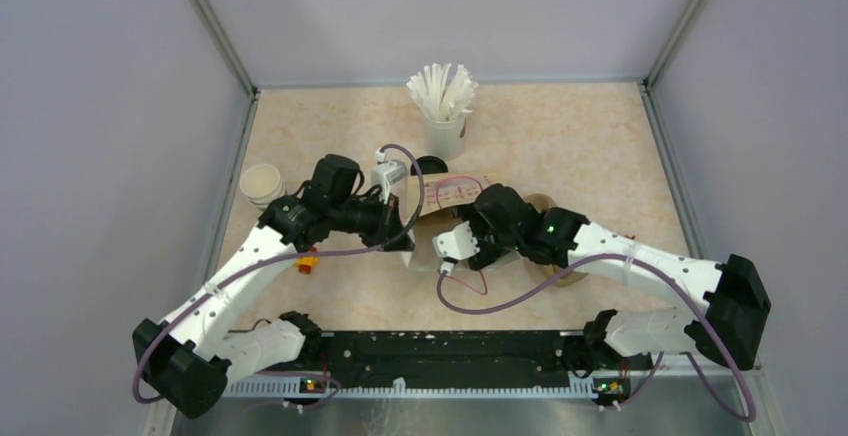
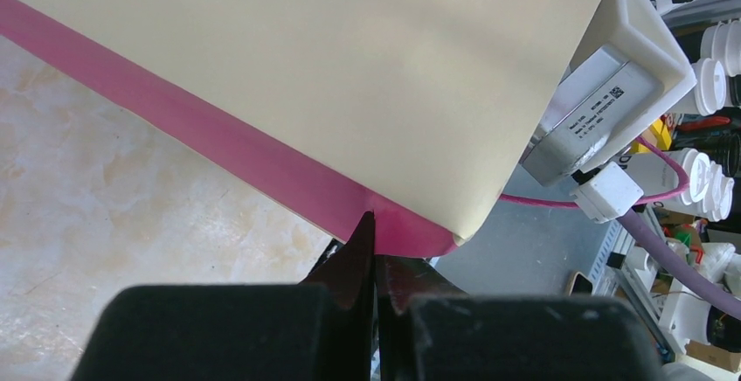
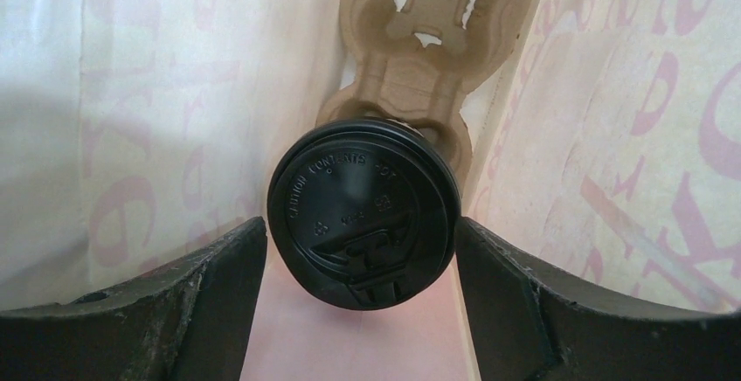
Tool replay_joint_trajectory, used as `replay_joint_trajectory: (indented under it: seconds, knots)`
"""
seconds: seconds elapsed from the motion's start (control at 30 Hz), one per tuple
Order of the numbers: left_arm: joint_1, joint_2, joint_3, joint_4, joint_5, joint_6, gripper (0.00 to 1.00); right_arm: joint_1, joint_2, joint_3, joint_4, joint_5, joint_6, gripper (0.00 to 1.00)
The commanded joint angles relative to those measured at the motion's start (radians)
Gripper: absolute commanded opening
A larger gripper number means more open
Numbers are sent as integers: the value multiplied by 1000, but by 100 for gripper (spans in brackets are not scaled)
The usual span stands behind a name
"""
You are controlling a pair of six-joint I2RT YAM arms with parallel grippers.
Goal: Pack the takeout coffee
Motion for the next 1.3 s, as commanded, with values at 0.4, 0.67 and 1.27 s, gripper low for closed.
replay_joint_trajectory:
  seconds: [0.4,0.67,1.27]
  knots:
    - [-1,4,44,-11,10,-32,0,-14,-50,83,14,-43,56,83]
    - [-1,0,45,-9,24,-55,0,-14,-66,102,-26,-69,74,79]
    - [0,8,91,-60,20,-121,0,-14,-89,186,-85,-117,169,65]
